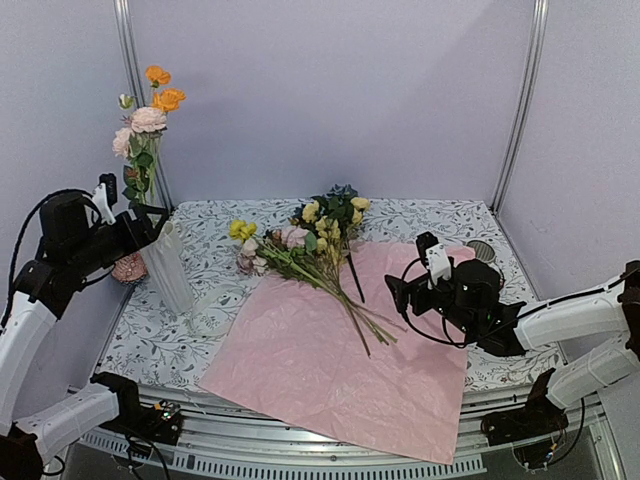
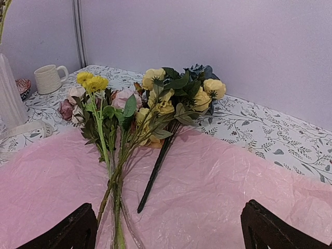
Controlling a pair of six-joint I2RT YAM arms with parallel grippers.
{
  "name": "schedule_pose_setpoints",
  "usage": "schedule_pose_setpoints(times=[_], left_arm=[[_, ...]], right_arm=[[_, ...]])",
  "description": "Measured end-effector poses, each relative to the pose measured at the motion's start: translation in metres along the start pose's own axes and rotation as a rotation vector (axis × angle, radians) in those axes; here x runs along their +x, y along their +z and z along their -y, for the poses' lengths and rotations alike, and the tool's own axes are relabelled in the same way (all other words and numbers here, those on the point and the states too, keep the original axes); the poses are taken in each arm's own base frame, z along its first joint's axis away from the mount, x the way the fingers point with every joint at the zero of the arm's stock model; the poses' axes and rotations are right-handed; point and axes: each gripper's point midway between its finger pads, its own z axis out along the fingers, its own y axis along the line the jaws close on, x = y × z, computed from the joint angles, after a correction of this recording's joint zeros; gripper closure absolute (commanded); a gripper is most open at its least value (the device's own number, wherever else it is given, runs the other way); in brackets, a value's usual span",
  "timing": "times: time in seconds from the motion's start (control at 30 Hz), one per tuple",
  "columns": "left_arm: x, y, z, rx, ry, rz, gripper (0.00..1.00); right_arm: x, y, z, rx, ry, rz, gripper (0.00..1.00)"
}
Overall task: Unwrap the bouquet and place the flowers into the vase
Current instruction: Place the fake flower in the vase, then pick up the fake flower from the flattened wrapping paper.
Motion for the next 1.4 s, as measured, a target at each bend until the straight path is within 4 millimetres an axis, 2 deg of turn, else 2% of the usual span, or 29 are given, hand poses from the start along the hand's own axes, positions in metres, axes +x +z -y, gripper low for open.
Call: schedule_pose_setpoints(times=[0.07, 0.13, 0.27, 0.33, 0.4, 0.5, 0.57, 0.8, 1.07, 1.23, 1.4], left_arm=[[0.015, 0.001, 0.005, 0.052, -0.022, -0.029, 0.13], [0.020, 0.000, 0.013, 0.105, -0.033, -0.039, 0.12], [0.015, -0.003, 0.040, 0.216, -0.022, -0.017, 0.10], [0.014, -0.004, 0.054, 0.270, -0.009, -0.012, 0.03], [0.014, -0.004, 0.069, 0.334, 0.014, -0.010, 0.02], [0.021, -0.003, 0.097, 0.441, 0.060, -0.016, 0.02], [0.026, 0.000, 0.108, 0.477, 0.079, -0.024, 0.02], [0.039, 0.019, 0.117, 0.494, 0.121, -0.049, 0.02], [0.047, 0.013, 0.127, 0.567, 0.189, -0.014, 0.02], [0.050, 0.010, 0.133, 0.609, 0.216, -0.008, 0.02], [0.050, 0.011, 0.134, 0.612, 0.222, -0.006, 0.02]], right_arm=[[0.001, 0.003, -0.004, -0.019, -0.002, -0.010, 0.01], [0.000, 0.007, -0.010, -0.044, -0.004, -0.020, 0.01], [-0.010, 0.017, -0.021, -0.085, 0.012, -0.031, 0.01], [-0.016, 0.021, -0.026, -0.099, 0.024, -0.036, 0.01], [-0.019, 0.027, -0.029, -0.102, 0.039, -0.060, 0.01], [-0.023, 0.038, -0.034, -0.102, 0.073, -0.105, 0.01], [-0.023, 0.041, -0.036, -0.100, 0.091, -0.129, 0.01], [-0.007, 0.039, -0.035, -0.095, 0.097, -0.196, 0.01], [0.004, 0.040, -0.037, -0.114, 0.106, -0.245, 0.01], [0.017, 0.049, -0.038, -0.142, 0.130, -0.321, 0.00], [0.017, 0.063, -0.044, -0.171, 0.144, -0.383, 0.06]])
